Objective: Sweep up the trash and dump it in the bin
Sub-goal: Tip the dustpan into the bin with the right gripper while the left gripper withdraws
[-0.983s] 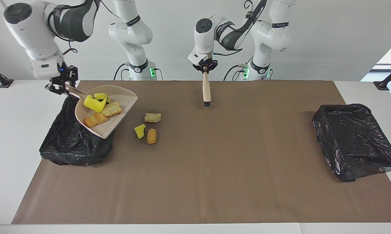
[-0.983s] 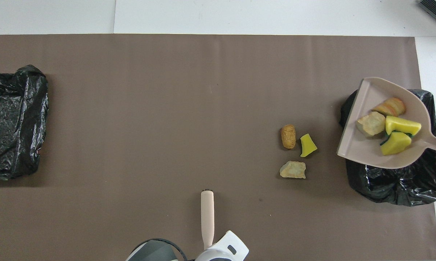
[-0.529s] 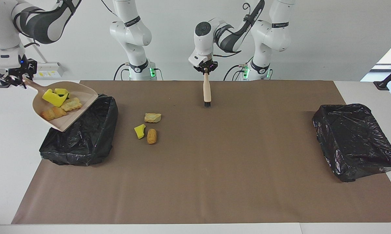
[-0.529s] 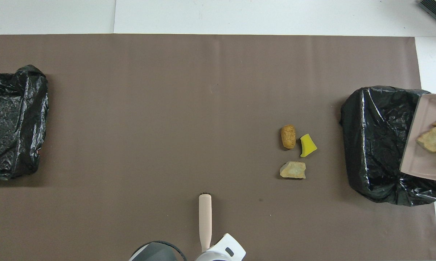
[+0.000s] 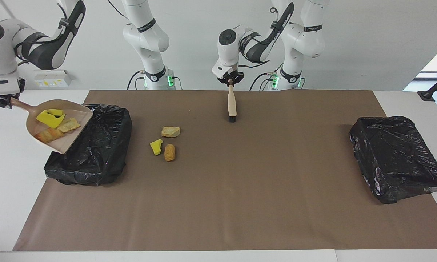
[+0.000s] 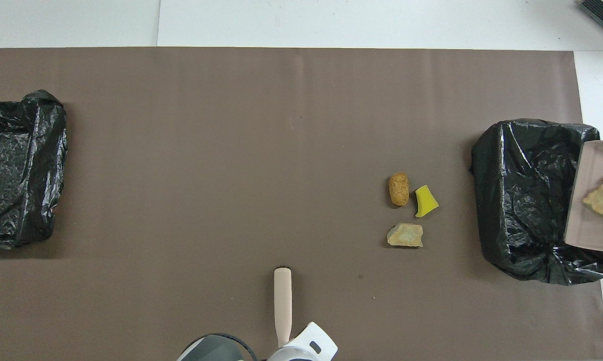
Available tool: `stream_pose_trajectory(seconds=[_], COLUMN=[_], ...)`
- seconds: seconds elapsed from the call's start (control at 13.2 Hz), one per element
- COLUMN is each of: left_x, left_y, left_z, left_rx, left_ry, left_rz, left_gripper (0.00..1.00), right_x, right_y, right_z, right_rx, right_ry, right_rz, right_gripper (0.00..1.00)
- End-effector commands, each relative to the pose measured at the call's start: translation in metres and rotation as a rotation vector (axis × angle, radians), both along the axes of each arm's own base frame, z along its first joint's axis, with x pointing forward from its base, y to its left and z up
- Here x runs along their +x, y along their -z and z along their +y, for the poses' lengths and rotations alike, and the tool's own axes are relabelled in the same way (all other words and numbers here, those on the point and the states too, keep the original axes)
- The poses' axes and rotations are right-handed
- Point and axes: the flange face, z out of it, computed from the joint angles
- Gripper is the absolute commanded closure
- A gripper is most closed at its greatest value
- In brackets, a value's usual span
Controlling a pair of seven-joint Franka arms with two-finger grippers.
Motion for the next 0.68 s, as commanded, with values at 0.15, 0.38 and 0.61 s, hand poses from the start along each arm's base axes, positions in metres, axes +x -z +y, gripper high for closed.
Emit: stream_pose_trajectory(seconds=[0.15, 0.38, 0.61], left_x=[0.085, 0.159, 0.246], left_y=[-0.044, -0.086, -0.134], left_z=[0.002, 0.022, 0.085], left_rx=[-0.115, -0.153, -0.113], left_ry=[-0.054, -0.028, 0.037], left_rz=[-0.063, -0.126, -0.204], left_gripper=[0.00, 0.00, 0.00], right_x=[-0.003, 0.008, 0.012], right_y=[-0.008, -0.007, -0.010], right_z=[0.003, 0.019, 0.025], right_rx=[-0.117, -0.140, -0.180], right_ry=[-0.089, -0.120, -0.141], right_rz=[0.091, 0.110, 0.129], right_gripper=[1.00, 1.00, 1.00])
